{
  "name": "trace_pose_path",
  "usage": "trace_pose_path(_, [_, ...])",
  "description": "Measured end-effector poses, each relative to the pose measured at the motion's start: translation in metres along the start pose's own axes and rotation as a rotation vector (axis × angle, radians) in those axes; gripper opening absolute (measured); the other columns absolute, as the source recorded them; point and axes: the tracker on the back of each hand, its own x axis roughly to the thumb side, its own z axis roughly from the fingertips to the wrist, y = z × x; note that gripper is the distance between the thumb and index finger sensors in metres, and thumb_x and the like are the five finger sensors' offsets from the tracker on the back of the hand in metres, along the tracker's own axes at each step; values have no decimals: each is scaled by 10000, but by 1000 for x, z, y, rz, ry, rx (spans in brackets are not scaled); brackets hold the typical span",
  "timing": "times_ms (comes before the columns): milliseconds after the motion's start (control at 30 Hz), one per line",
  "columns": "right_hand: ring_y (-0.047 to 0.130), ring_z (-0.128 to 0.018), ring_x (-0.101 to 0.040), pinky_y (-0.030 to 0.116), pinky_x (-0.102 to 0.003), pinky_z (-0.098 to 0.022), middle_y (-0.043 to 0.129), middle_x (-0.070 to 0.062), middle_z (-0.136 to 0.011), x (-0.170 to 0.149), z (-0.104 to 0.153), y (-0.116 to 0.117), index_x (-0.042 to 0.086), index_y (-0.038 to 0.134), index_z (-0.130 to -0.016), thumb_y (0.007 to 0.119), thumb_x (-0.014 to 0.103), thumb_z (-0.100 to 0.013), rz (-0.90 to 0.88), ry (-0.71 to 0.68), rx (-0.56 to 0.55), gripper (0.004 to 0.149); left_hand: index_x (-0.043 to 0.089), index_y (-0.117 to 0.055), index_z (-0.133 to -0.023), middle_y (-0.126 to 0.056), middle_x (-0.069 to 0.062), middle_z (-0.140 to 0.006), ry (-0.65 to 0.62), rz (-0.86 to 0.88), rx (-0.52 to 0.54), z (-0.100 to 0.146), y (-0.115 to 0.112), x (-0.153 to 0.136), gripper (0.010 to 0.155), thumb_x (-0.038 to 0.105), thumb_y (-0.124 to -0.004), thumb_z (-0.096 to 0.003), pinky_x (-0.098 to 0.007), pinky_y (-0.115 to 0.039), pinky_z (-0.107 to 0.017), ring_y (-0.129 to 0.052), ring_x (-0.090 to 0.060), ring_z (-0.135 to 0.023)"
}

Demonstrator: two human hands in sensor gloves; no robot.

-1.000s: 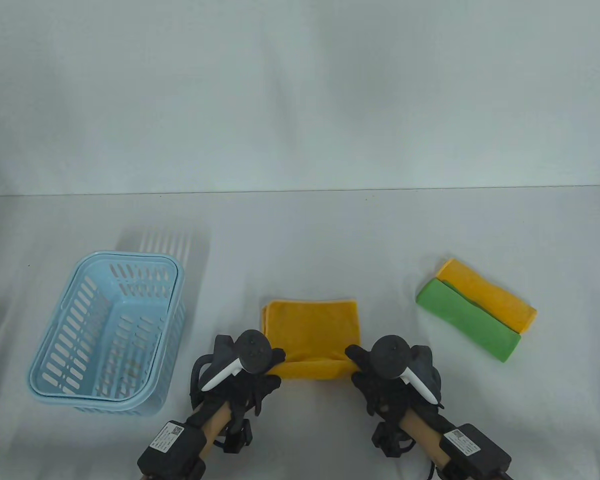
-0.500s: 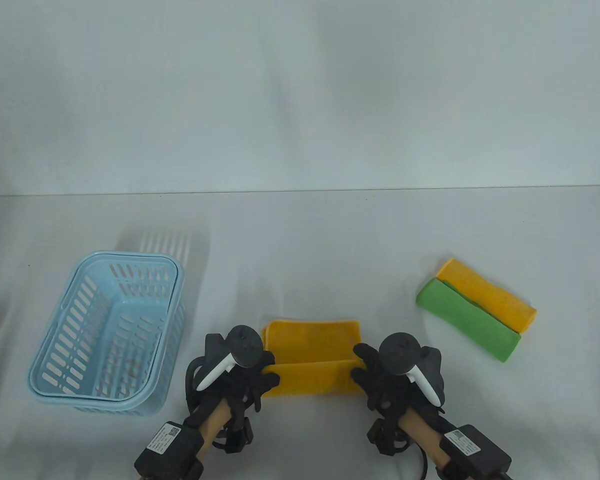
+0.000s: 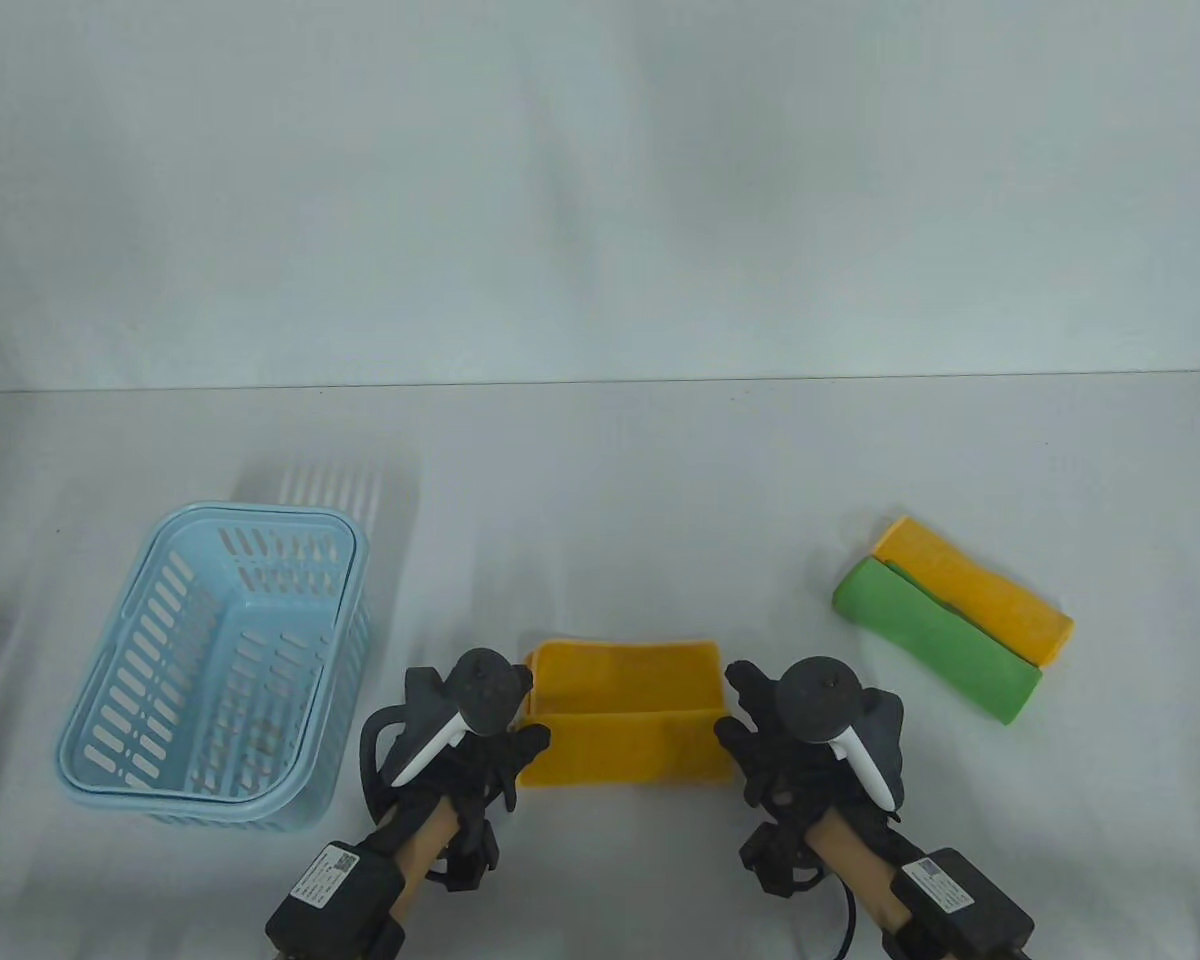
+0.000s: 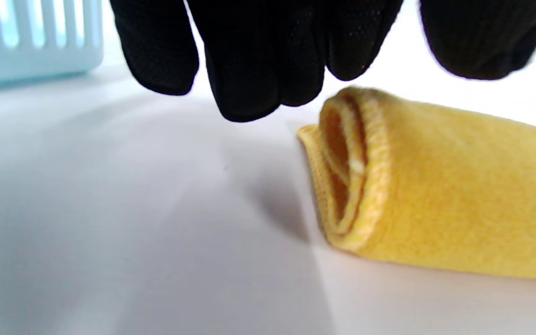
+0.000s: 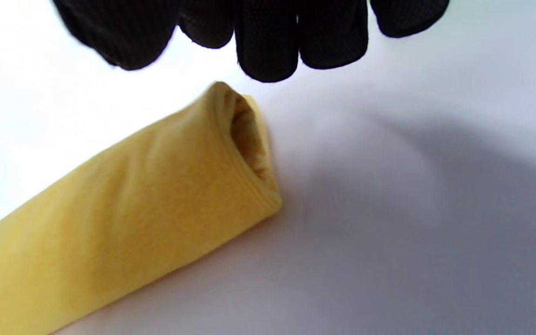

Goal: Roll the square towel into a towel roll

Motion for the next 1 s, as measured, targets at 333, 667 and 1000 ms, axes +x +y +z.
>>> trace_pose_path(333, [564,-994,-289,490,-572,-721,640,134,-1004,24,9,20,408,639,-890,735,297,-395,243,-168,69,516,387,-604,-1001,-629,66,-1063,-207,-214,-18,11,-10,32,685,515,-773,-350,-508,-643,-735,-751,-214,-959])
trace_pose_path(667, [398,-1072,-320,396,-608,-747,427,142,-1104,23,-3,36,409,412,-978,781,497,-329,406,-88,264,752,377,-400,-1064,-444,71,-1137,-171,-317,-119,0,-35,31,821,524,-776,-350,-500,-569,-793,-592,-220,-1066])
trace_pose_path(1000, [494,-1050,-288,480,-578,-728,465,153,-1080,18,-8,40,428,432,-956,719,417,-378,377,-87,198,645,393,-330,-1068,-381,85,-1144,-144,-352,-135,-3,-39,30,756,455,-703,-413,-484,-550,-805,-546,-199,-1082])
